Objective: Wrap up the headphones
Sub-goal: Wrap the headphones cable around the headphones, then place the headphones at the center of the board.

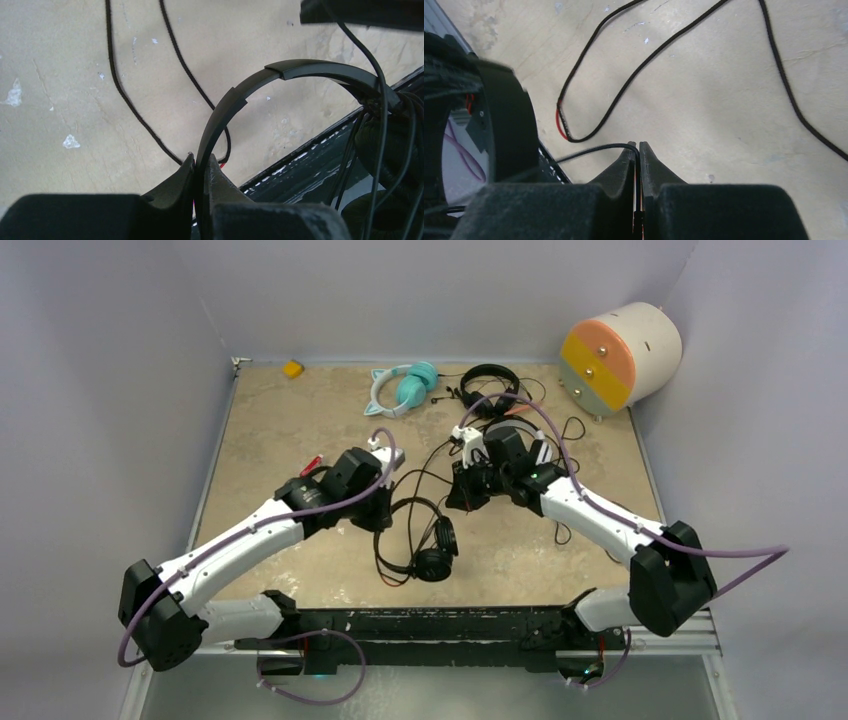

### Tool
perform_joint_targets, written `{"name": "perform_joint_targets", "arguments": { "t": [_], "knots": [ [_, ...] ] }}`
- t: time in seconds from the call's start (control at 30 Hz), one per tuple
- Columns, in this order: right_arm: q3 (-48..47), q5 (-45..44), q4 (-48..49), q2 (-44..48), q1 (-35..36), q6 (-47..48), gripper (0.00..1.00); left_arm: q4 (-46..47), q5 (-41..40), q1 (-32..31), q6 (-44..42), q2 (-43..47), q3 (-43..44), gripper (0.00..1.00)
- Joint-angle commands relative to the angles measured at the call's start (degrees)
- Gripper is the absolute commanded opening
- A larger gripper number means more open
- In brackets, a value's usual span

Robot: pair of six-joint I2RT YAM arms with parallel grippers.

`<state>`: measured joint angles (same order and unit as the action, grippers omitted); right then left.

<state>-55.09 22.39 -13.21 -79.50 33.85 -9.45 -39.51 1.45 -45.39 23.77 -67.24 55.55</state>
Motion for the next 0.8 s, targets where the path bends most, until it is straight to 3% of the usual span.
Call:
{"name": "perform_joint_targets", "arguments": {
  "t": [0.0,0.2,0.43,0.5,0.6,0.77],
  "knots": [
    [5.68,4.79,14.62,0.7,-0.62,-7.23,0.06,1.77,11.07,7.1,3.89,1.61,1.9,0.0],
    [6.55,6.17,21.31,-2.21,-0.62,-9.56,0.08,0.44,8.45,8.77,8.26,0.02,3.3,0.0],
    [10.4,3.23,33.41,-5.49,-0.53,-19.23,0.09,3.51,5.97,10.75,17.11,-1.22,0.12,0.0],
    [14.51,2.7,40.63,-5.49,-0.53,-22.92,0.09,5.09,5.58,11.27,20.24,-1.17,-1.57,0.0],
    [16.85,0.96,47.48,-6.43,0.48,-26.45,0.01,7.22,3.72,11.35,25.09,-0.93,-4.27,0.0],
    [14.61,-3.49,49.99,-11.9,5.95,-27.94,0.0,6.69,-0.85,12.66,33.88,0.31,-7.57,0.0]
  ]
}}
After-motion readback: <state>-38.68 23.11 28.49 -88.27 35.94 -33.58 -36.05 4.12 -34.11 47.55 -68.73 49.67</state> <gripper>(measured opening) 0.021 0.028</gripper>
